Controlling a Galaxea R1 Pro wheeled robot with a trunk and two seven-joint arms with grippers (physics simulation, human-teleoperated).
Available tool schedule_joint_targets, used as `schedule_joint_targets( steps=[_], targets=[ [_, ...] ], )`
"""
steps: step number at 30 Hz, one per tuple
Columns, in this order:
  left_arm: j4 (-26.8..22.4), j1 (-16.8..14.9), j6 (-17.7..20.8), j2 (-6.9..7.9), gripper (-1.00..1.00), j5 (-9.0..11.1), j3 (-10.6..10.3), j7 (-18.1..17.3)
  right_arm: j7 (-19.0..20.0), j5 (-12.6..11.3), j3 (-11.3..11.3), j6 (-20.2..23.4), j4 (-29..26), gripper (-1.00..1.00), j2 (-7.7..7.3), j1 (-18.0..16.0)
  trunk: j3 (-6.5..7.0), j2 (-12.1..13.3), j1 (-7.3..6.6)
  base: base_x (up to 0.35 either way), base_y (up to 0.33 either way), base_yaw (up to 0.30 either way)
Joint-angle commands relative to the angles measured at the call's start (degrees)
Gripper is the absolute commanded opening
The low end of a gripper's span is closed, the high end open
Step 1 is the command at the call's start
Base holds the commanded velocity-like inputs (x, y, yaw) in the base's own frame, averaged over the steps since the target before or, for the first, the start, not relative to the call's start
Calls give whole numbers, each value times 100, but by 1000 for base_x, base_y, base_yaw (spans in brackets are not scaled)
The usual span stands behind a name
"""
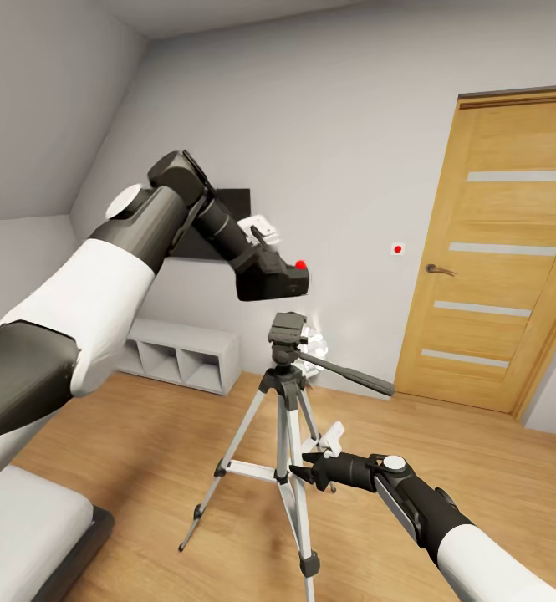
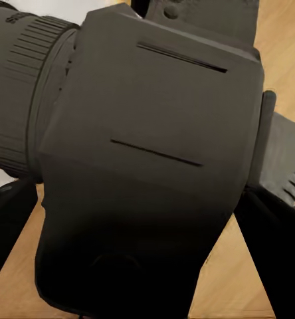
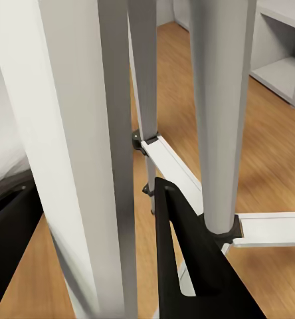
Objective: Attach the digital camera to the camera tripod in the bedroom.
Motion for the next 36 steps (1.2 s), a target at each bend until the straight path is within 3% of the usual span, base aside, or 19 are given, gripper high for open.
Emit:
schedule_joint_targets(
  steps=[1,8,18,30,36],
  targets=[
    [5,0,6,29,-100,-50,3,-55,2,-88,24,20,-7,-100,-7,-4,-2,-6,2,0,0,0],
    [136,4,-451,144,-100,-40,9,-55,8,-88,27,19,-7,-100,-7,-4,-2,-6,2,0,0,0],
    [488,5,-1019,124,-100,-24,10,-55,20,-88,37,12,-7,-100,-7,-4,-2,-6,2,0,0,0],
    [542,6,-1151,-290,-100,12,19,-55,21,-90,41,18,-7,-100,-7,-4,-2,-6,2,0,0,0],
    [528,7,-1141,-319,-100,20,29,-55,21,-92,41,15,-7,-100,-7,-4,-2,-6,2,0,0,0]
  ],
)
